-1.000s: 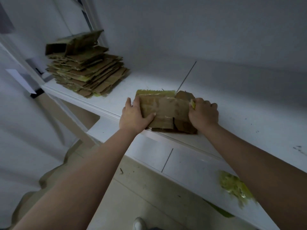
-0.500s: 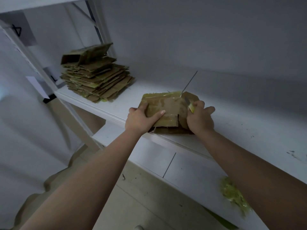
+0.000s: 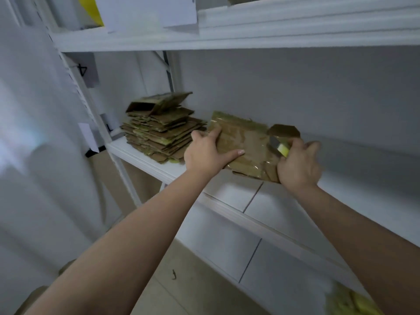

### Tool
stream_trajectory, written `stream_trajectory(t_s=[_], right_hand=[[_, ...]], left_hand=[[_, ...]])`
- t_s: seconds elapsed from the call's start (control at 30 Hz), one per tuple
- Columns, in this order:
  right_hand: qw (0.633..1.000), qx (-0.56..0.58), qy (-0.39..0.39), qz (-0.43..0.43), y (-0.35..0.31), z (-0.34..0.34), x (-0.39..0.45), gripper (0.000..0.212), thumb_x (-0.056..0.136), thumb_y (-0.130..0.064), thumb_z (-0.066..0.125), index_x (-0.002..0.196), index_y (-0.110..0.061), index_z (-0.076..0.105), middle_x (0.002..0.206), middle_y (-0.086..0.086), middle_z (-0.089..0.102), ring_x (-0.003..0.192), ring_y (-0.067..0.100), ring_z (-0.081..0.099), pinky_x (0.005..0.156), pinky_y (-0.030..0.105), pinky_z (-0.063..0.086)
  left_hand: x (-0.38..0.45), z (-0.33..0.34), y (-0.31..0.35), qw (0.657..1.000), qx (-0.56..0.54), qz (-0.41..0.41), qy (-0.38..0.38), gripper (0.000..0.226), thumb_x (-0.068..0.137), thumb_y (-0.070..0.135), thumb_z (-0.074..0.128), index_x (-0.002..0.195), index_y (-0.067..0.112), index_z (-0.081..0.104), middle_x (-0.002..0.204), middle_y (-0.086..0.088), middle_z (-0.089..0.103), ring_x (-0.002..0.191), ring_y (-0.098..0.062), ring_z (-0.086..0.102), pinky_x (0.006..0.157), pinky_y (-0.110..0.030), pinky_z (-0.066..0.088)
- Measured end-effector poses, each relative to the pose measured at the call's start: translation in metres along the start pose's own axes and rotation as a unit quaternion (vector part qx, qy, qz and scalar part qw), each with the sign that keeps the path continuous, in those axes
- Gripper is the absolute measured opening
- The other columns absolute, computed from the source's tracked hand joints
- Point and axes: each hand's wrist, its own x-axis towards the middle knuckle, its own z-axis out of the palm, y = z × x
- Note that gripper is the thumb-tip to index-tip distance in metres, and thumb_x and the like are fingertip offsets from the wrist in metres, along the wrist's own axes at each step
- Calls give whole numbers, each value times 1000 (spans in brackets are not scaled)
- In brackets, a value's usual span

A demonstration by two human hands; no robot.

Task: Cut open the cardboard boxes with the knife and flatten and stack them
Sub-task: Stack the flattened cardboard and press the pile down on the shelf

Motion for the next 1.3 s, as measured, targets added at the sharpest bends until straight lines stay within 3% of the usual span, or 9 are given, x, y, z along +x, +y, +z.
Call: stream_trajectory(t_s=[0.2, 0.63, 0.83, 1.0, 1.3], right_hand=[[997, 49, 52, -8, -92, 15, -1, 39, 88, -11, 50, 127, -9, 43, 124, 17, 32, 93, 41, 53, 77, 41, 44], [993, 83, 77, -24, -285, 91, -5, 41, 86, -11, 53, 126, -15, 48, 126, 14, 34, 95, 39, 55, 81, 41, 44], [991, 63, 74, -89, -327, 122, 28, 44, 88, -8, 55, 130, -14, 45, 129, 15, 30, 94, 39, 55, 86, 43, 46], [981, 64, 75, -167, -350, 149, 72, 53, 83, 0, 54, 133, -14, 45, 135, 17, 26, 107, 39, 51, 94, 38, 46], [986, 97, 32, -129, -384, 183, 140, 41, 90, -8, 52, 130, -18, 46, 139, 8, 24, 110, 36, 50, 87, 34, 47]], left_hand=[[41, -62, -61, 997, -12, 44, 62, 93, 65, 81, 60, 144, 38, 36, 132, -8, 38, 110, -27, 56, 84, -34, 48], [122, -154, -236, 996, -28, 52, 71, 92, 69, 79, 57, 147, 35, 34, 133, -8, 38, 118, -27, 52, 93, -36, 46], [172, -147, -280, 993, -83, 38, 79, 91, 72, 76, 58, 148, 35, 31, 135, -7, 36, 116, -26, 53, 89, -34, 47], [224, -140, -301, 990, -97, 26, 103, 89, 77, 74, 55, 150, 32, 26, 141, -11, 32, 117, -28, 53, 90, -37, 49], [308, -124, -321, 985, -139, 16, 97, 82, 82, 66, 58, 149, 28, 30, 133, -13, 39, 118, -27, 49, 94, -34, 45]])
